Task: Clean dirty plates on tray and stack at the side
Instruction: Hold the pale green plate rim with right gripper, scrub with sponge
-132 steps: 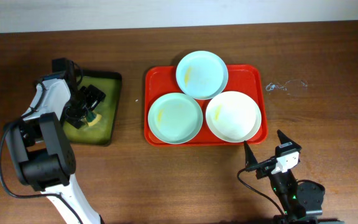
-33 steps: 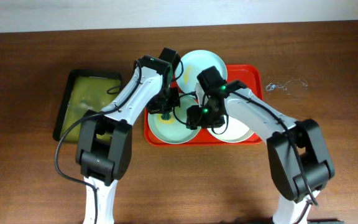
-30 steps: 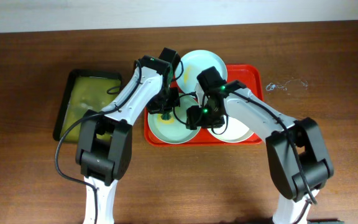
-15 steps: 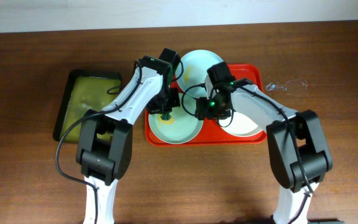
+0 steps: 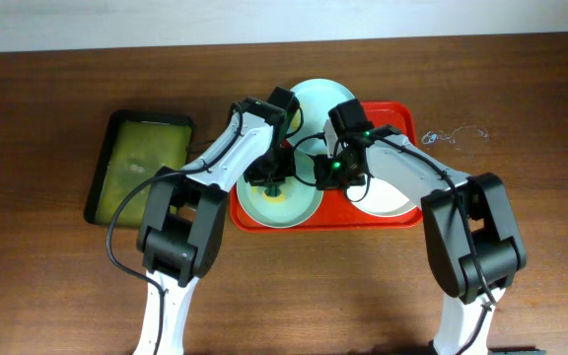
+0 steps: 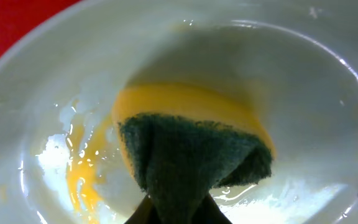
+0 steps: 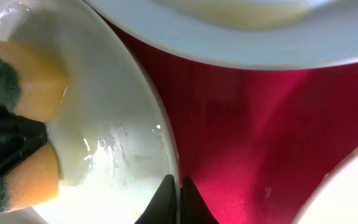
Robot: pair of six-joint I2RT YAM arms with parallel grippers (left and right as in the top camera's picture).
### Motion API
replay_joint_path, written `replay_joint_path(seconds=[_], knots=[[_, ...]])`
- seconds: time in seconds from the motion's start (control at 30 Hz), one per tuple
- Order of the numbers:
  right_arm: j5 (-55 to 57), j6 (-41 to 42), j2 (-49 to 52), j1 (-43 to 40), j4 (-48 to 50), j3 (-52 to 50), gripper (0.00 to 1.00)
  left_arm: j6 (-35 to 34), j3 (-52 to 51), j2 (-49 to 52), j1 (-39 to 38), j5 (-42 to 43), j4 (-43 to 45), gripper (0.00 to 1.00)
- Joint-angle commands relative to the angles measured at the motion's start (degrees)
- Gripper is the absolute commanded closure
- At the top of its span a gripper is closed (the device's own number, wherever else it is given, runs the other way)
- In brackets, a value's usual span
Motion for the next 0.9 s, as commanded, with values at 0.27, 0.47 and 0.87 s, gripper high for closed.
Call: replay_joint_path(seconds=[0.27, 0.47, 0.87], knots=[[-1.0, 0.0, 1.0, -0.2, 0.2, -0.3, 0.96, 6.5, 6.4, -3.4, 4.3, 6.5, -6.0, 0.31], [-1.0, 0.0, 1.0, -0.2, 0.2, -0.3, 0.96, 6.9, 0.8, -2.0, 2.6, 6.5, -2.6, 0.48], [-1.0, 0.0, 1.0, -0.2, 0.2, -0.3, 0.96, 5.6, 0.0, -1.4, 2.0, 7.5, -1.1, 1.0]])
